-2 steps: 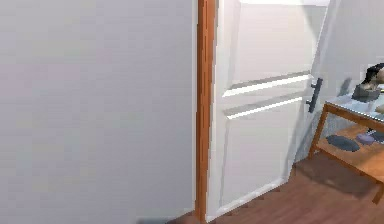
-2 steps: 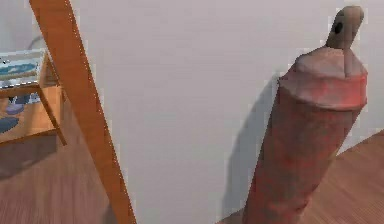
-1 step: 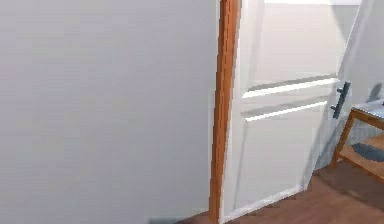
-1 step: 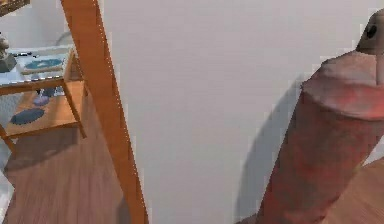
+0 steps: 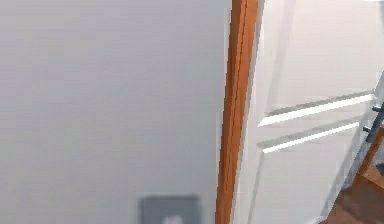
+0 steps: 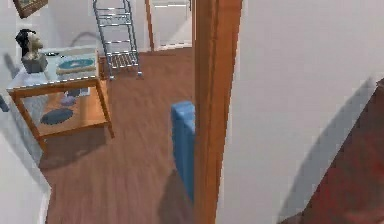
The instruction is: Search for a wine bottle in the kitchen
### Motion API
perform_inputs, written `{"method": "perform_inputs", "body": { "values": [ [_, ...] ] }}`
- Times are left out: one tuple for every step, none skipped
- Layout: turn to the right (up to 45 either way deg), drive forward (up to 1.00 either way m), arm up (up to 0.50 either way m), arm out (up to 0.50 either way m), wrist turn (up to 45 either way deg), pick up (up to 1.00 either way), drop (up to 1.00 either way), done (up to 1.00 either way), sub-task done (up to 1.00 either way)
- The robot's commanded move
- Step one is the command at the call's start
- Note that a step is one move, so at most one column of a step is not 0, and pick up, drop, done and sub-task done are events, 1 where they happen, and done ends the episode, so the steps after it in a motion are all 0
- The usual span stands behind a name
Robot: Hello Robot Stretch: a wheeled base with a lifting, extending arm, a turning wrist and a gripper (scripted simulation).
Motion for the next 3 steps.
{"method": "perform_inputs", "body": {
  "values": [
    [21.0, 0.0, 0.0, 0.0, 0.0, 0.0, 0.0, 0.0, 0.0],
    [0.0, 0.4, 0.0, 0.0, 0.0, 0.0, 0.0, 0.0, 0.0],
    [45.0, 0.0, 0.0, 0.0, 0.0, 0.0, 0.0, 0.0, 0.0]
  ]
}}
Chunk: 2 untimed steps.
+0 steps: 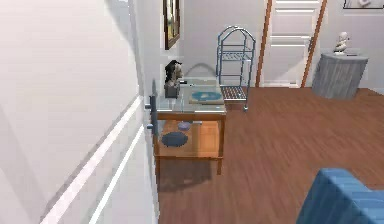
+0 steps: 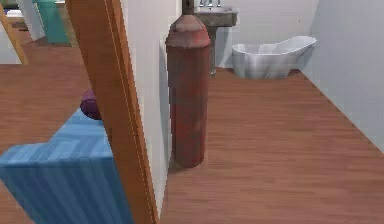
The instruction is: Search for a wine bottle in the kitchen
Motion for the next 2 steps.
{"method": "perform_inputs", "body": {
  "values": [
    [30.0, 0.0, 0.0, 0.0, 0.0, 0.0, 0.0, 0.0, 0.0],
    [0.0, 0.5, 0.0, 0.0, 0.0, 0.0, 0.0, 0.0, 0.0]
  ]
}}
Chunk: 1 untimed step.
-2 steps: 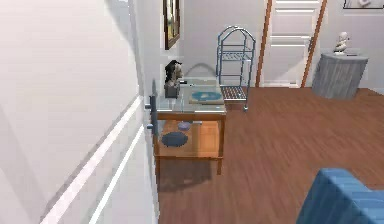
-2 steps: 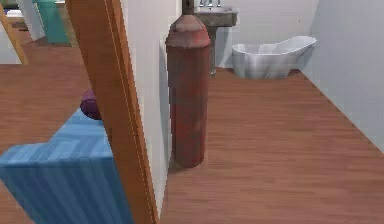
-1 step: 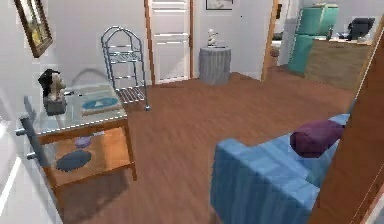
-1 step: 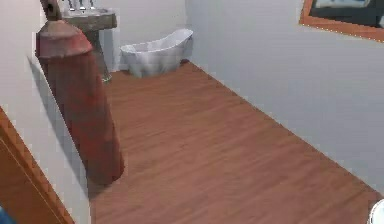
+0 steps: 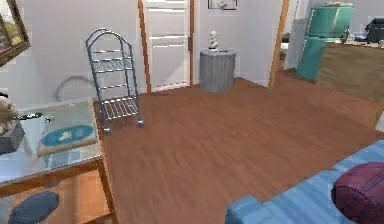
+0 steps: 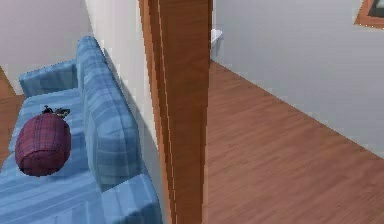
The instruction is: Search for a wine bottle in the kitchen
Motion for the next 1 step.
{"method": "perform_inputs", "body": {
  "values": [
    [-6.0, 0.0, 0.0, 0.0, 0.0, 0.0, 0.0, 0.0, 0.0]
  ]
}}
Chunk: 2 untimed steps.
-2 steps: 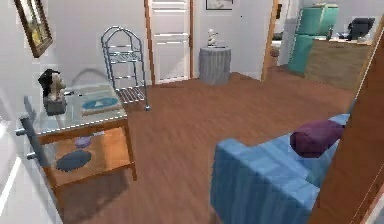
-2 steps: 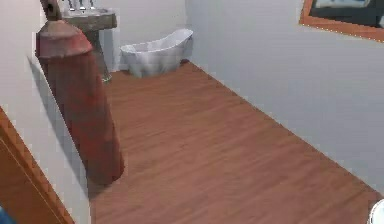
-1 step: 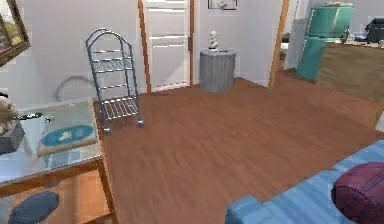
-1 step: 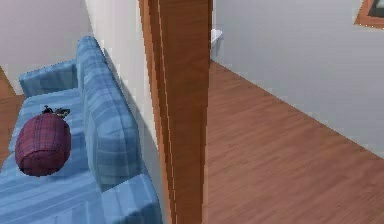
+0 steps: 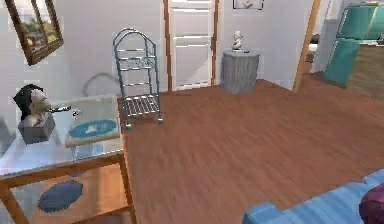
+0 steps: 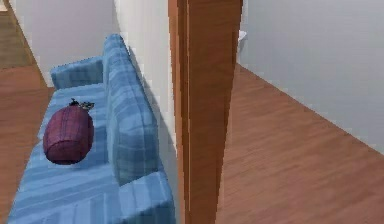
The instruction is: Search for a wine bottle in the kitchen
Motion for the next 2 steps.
{"method": "perform_inputs", "body": {
  "values": [
    [0.0, 0.9, 0.0, 0.0, 0.0, 0.0, 0.0, 0.0, 0.0],
    [-36.0, 0.0, 0.0, 0.0, 0.0, 0.0, 0.0, 0.0, 0.0]
  ]
}}
